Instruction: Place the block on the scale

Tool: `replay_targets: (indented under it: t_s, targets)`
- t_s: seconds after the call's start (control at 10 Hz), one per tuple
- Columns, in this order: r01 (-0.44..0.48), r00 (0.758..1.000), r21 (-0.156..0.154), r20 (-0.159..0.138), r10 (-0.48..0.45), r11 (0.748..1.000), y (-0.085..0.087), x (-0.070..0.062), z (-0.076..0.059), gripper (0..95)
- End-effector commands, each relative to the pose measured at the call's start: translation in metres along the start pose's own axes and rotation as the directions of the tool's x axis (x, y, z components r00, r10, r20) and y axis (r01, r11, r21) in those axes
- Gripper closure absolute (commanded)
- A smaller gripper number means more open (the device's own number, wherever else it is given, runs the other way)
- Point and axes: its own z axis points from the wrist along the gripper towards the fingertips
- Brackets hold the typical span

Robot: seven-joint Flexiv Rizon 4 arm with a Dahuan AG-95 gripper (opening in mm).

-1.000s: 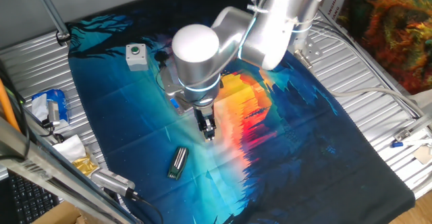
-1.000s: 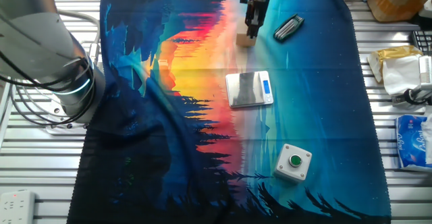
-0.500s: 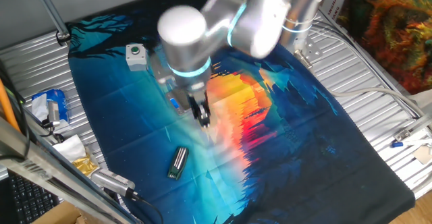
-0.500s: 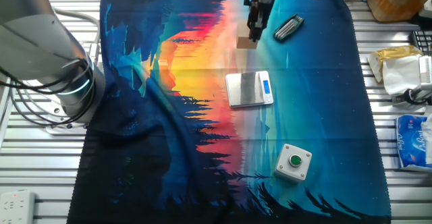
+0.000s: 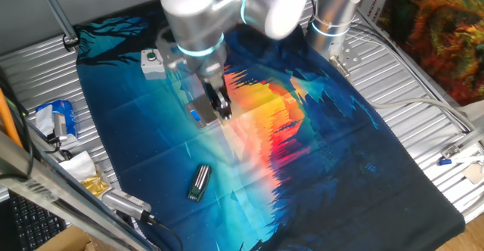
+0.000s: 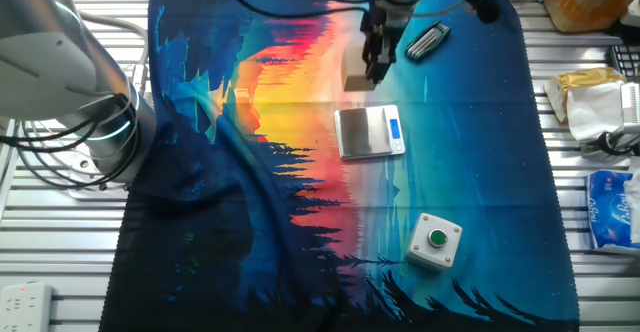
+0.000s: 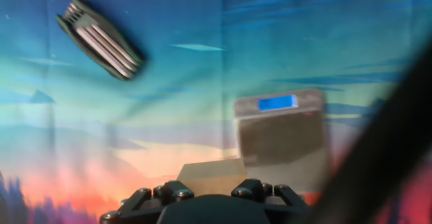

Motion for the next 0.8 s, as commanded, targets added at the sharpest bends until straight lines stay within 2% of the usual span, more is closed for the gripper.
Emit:
replay_targets:
  t_s: [0.1,0.4,0.7,0.8]
  targets:
    - [0.026,1.0,0.013,0.006,-0.026,1.0,-0.012,0.002,0.002,95.0]
    - [0.044,0.999,0.015,0.016,-0.044,0.999,-0.03,0.002,0.006,95.0]
    - [0.044,0.999,0.016,0.023,-0.044,0.999,-0.039,-0.001,0.013,95.0]
    - [0.045,0.998,0.027,0.032,-0.046,0.999,-0.045,0.0,0.018,95.0]
